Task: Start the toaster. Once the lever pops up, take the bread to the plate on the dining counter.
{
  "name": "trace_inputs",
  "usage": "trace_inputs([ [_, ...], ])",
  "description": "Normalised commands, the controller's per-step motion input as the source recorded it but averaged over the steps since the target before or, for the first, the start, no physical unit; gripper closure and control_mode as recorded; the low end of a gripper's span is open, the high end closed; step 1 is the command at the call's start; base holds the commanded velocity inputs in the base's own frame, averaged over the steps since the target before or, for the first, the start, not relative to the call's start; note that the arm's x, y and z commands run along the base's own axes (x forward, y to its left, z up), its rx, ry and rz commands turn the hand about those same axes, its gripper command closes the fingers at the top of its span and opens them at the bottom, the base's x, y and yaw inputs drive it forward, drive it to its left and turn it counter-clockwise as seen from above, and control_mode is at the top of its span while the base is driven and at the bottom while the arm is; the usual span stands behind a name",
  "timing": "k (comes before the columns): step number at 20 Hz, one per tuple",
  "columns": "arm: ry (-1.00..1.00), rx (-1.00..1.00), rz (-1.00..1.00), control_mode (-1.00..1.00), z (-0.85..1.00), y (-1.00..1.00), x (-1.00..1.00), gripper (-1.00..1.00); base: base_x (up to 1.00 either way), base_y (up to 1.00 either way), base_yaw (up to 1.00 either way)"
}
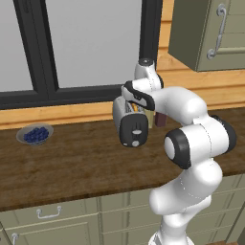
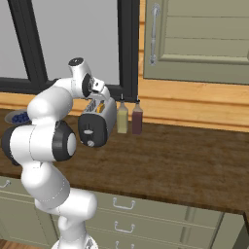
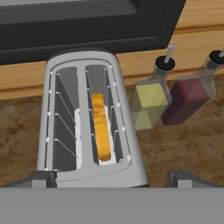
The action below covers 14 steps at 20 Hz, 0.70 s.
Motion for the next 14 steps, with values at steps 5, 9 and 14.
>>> trace_inputs([
  [5, 0.00, 0.00, 0.00, -1.00, 0.00, 0.00, 0.00, -1.00, 0.00, 0.00, 0.00],
  [9, 0.00, 0.00, 0.00, -1.00, 0.00, 0.00, 0.00, -1.00, 0.00, 0.00, 0.00],
  [14, 0.00, 0.00, 0.00, -1.00, 0.00, 0.00, 0.00, -1.00, 0.00, 0.00, 0.00],
])
